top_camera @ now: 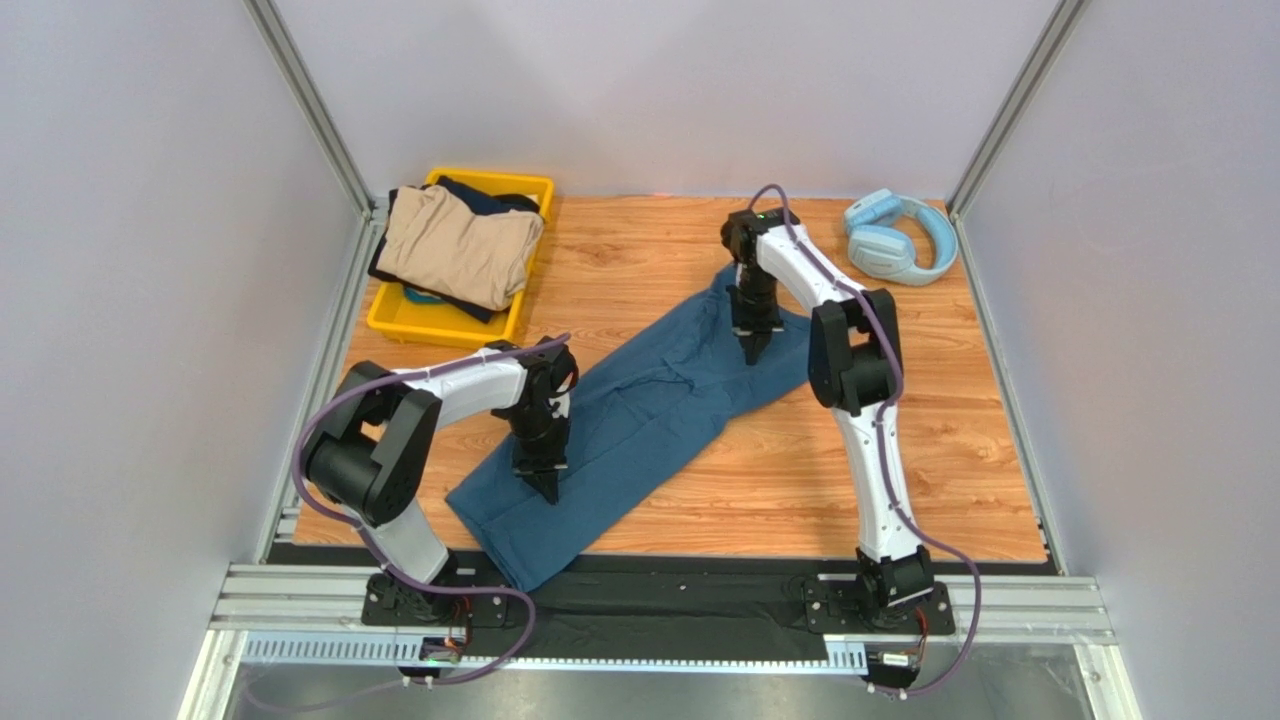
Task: Fold and stack the t-shirts
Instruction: Fold the tshirt
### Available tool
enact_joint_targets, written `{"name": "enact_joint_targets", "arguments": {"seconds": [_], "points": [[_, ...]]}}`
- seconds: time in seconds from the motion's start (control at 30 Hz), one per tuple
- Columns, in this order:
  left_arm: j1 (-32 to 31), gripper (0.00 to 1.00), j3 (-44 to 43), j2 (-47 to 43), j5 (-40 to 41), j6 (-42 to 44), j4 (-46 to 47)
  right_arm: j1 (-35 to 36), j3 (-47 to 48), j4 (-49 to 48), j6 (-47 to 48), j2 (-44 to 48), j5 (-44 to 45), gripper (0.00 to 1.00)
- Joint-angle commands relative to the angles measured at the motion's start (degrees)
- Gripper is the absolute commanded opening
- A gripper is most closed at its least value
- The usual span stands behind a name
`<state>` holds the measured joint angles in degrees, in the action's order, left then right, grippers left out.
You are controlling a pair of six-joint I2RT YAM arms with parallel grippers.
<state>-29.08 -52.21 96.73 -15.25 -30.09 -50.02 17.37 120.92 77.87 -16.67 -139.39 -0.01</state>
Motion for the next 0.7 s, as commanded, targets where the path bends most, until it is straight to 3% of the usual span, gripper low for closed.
{"name": "enact_joint_targets", "arguments": {"seconds": [0.0, 0.33, 0.67], "points": [[-1.0, 0.0, 0.1, -3.0, 0.9, -2.3, -1.6, 3.5, 10.6, -5.0, -0.8, -9.0, -3.7, 0.0], [-4.9, 0.0, -3.2, 0.7, 0.6, -3.5, -4.7, 2.1, 21.1, -18.0, -7.0, -15.6, -13.4, 0.04], [-8.6, 0.0, -15.3, 13.1, 0.2, -1.8, -6.8, -3.2, 25.6, -31.1, -15.8, -18.9, -20.9, 0.11]]}}
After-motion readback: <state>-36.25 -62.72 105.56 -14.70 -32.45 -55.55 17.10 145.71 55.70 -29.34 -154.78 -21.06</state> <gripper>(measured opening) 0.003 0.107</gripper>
